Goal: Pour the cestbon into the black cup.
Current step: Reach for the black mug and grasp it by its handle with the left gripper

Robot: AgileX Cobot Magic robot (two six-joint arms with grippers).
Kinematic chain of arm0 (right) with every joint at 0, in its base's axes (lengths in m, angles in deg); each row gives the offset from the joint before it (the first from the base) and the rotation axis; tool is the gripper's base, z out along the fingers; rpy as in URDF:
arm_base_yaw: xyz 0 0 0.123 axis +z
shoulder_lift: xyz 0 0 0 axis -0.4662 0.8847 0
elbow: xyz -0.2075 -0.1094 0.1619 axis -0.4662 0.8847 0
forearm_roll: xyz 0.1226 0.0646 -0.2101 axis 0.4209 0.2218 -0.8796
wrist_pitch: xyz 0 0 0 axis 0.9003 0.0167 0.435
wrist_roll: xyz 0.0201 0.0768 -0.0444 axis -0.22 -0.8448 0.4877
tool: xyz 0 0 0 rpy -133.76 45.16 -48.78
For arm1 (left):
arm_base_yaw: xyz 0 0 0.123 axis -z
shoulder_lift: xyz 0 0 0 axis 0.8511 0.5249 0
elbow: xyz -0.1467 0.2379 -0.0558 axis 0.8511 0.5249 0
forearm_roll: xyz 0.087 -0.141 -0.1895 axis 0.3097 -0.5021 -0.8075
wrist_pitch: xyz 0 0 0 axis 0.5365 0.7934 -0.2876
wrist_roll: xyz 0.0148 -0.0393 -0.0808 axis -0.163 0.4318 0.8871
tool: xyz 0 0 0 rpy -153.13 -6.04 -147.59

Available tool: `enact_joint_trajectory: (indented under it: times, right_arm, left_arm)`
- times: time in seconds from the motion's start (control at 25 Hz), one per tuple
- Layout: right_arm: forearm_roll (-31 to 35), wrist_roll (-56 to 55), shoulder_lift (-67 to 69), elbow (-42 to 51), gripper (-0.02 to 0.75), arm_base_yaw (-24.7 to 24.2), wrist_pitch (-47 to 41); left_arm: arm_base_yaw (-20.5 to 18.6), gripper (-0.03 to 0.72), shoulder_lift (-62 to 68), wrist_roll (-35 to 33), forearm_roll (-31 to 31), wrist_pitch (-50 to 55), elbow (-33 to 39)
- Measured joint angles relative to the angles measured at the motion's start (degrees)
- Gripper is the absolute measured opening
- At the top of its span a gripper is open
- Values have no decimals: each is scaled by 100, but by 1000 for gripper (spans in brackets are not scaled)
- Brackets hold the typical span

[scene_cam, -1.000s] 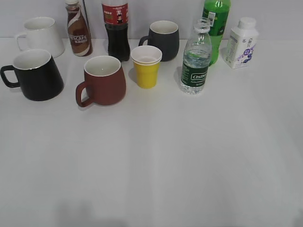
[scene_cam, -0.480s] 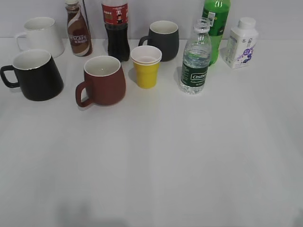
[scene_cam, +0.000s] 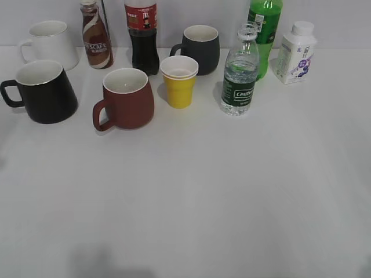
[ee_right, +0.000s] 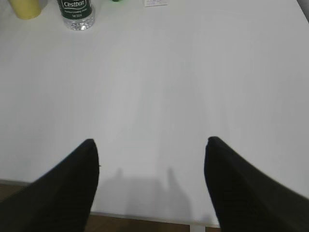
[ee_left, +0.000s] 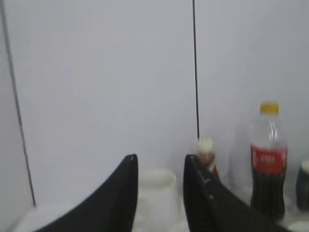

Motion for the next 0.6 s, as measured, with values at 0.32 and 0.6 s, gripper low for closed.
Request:
enact_joint_trajectory:
  times: [0.32, 0.6]
  right_arm:
    - [26, 0, 0, 0, 515, 0, 0]
    - [142, 0, 0, 0, 515, 0, 0]
  left_arm:
    - [0, 373, 3824, -264, -190, -2999, 36]
    - [-5, 400, 5530, -277, -704, -3740, 58]
